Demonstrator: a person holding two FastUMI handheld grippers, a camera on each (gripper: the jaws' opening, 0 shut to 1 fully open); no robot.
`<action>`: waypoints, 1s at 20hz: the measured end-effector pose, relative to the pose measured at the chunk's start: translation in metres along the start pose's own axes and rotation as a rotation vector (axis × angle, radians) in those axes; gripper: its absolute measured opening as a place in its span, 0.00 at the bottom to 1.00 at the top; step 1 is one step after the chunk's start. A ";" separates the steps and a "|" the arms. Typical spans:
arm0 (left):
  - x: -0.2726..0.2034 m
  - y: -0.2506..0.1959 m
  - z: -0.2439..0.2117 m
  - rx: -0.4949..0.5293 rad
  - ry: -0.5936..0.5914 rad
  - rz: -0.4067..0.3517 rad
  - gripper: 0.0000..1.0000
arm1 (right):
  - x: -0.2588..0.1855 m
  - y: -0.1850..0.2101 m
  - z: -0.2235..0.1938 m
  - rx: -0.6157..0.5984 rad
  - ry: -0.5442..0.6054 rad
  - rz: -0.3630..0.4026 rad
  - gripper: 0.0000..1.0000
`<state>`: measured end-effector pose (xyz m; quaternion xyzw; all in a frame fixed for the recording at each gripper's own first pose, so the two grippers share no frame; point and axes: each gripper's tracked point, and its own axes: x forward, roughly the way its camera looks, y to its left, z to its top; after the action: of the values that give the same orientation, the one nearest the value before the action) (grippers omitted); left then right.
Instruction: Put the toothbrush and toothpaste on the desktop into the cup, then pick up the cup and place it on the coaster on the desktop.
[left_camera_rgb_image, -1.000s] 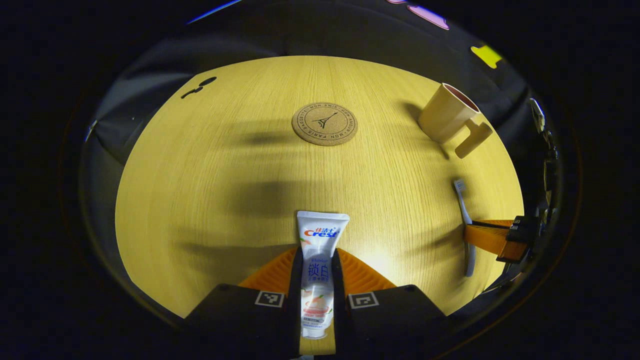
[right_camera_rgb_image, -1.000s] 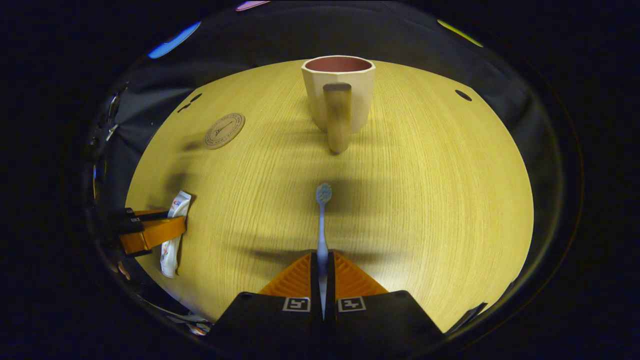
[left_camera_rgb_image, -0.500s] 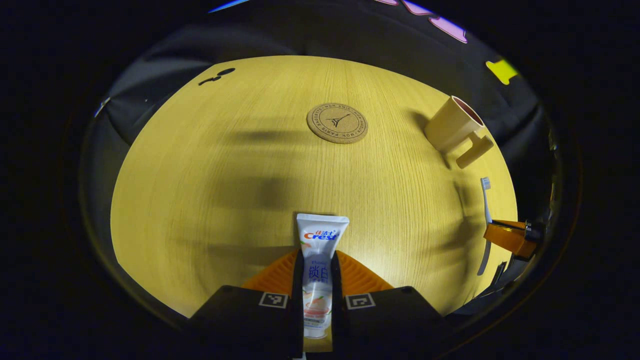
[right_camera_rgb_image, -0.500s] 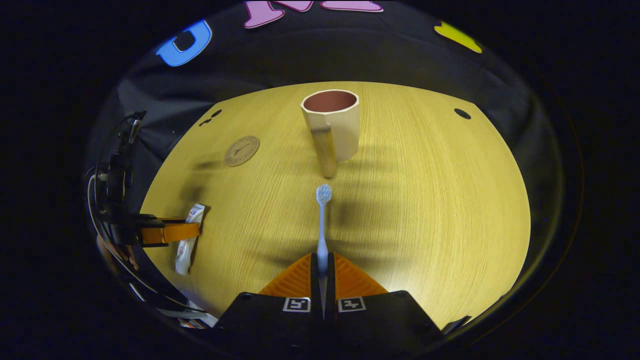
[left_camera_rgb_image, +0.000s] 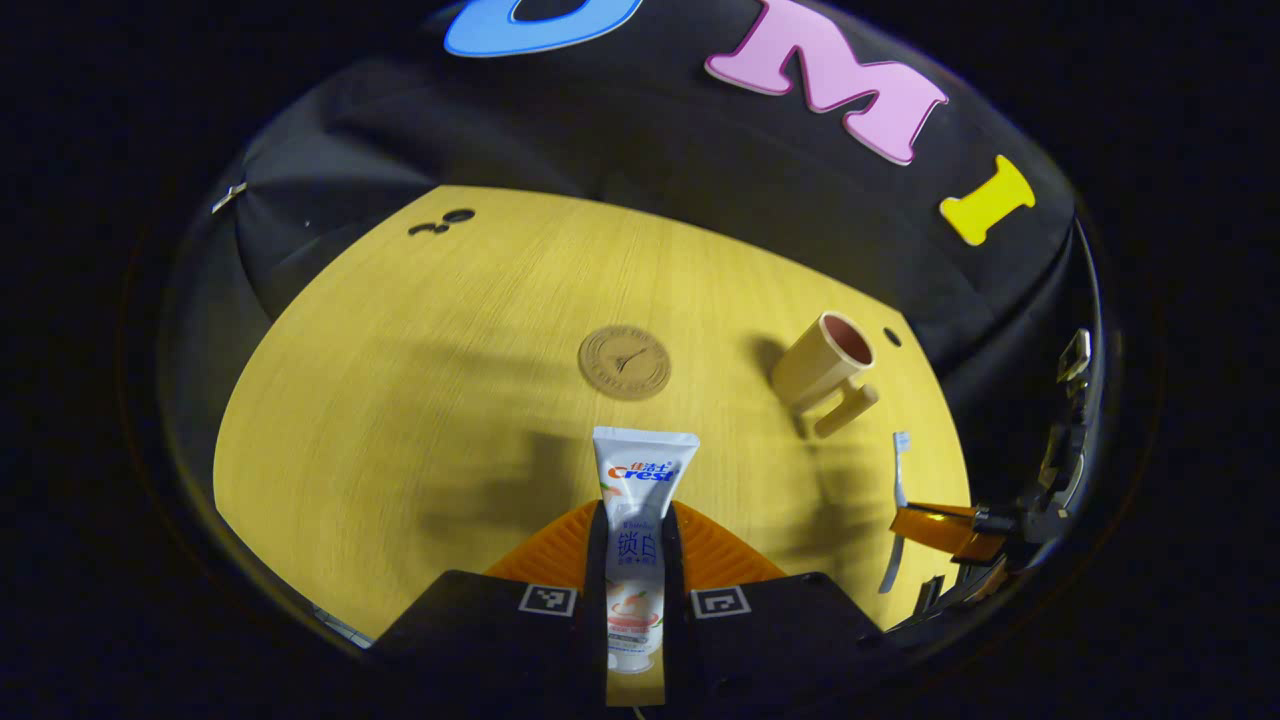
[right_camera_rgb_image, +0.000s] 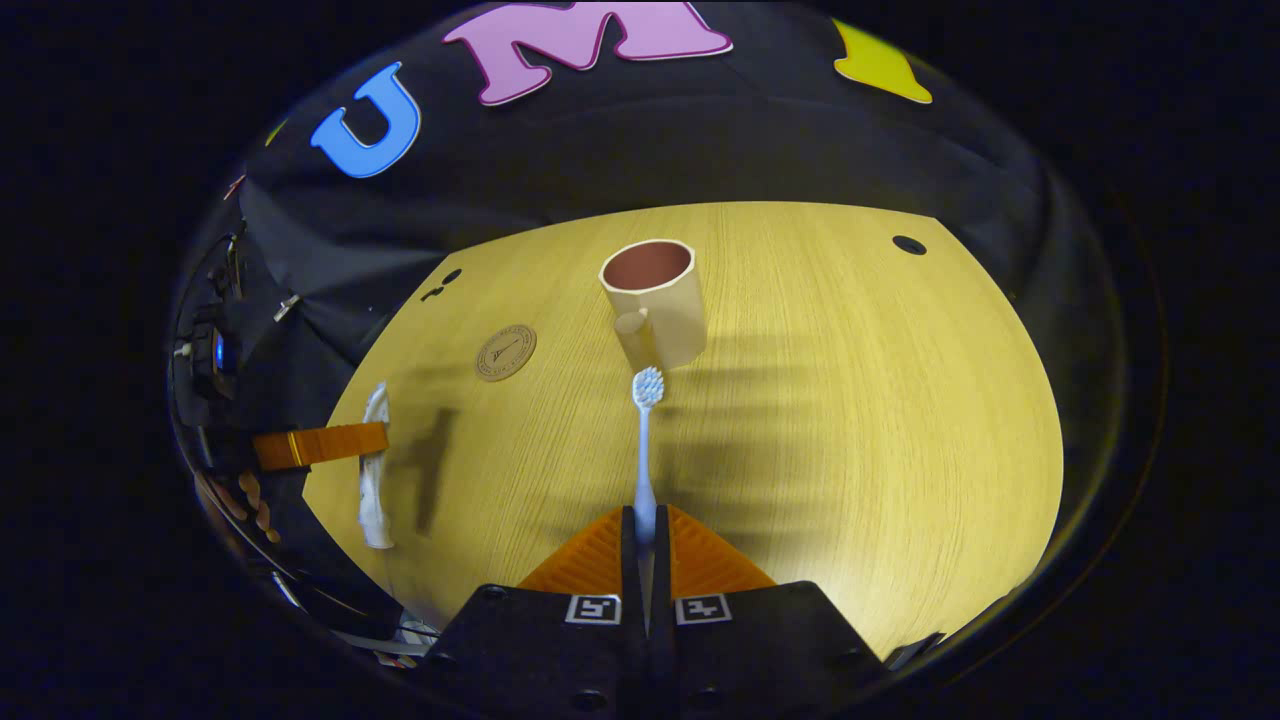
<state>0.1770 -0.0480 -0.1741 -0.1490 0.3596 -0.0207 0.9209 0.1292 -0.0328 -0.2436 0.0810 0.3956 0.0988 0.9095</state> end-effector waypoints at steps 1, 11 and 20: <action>-0.003 -0.014 0.014 -0.005 -0.031 -0.022 0.27 | -0.004 -0.004 0.003 0.011 -0.010 0.001 0.05; 0.014 -0.139 0.127 0.081 -0.255 -0.240 0.27 | -0.034 -0.044 0.037 0.053 -0.114 -0.021 0.05; 0.070 -0.217 0.192 0.150 -0.398 -0.358 0.27 | -0.043 -0.058 0.066 0.031 -0.155 0.003 0.05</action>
<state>0.3722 -0.2153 -0.0240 -0.1430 0.1370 -0.1801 0.9635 0.1558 -0.1038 -0.1815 0.1030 0.3255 0.0877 0.9358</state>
